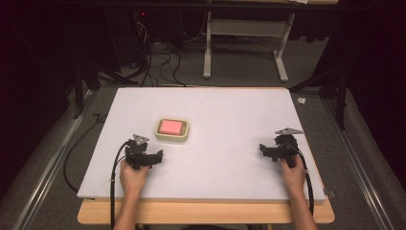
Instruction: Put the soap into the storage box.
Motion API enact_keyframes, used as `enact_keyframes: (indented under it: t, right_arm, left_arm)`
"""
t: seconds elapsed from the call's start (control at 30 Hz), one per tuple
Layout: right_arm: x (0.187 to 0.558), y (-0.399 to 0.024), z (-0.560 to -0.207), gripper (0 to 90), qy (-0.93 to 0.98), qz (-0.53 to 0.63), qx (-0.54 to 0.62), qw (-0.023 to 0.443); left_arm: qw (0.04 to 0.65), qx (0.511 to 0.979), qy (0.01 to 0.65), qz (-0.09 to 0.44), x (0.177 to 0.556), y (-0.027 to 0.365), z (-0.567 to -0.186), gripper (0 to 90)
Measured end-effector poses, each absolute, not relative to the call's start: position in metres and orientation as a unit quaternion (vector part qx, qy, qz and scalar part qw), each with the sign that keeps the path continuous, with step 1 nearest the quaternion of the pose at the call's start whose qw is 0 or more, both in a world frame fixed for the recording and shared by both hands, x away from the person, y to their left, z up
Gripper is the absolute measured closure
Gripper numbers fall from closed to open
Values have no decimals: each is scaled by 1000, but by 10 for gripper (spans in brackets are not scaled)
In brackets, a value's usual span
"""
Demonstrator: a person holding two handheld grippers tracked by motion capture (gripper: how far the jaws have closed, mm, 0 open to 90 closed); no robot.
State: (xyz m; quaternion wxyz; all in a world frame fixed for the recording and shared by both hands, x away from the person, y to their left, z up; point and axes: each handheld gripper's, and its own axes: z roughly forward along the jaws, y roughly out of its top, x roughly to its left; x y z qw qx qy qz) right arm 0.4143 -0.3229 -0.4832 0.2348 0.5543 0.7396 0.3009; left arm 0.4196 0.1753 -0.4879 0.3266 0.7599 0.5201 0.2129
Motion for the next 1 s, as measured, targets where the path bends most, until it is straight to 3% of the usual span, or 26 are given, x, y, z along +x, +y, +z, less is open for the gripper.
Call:
enact_keyframes:
  t: [1.0]
  right_arm:
    - [414,-323,-483,136,740,301,554,235]
  left_arm:
    - [330,758,519,216,419,176,-489,131]
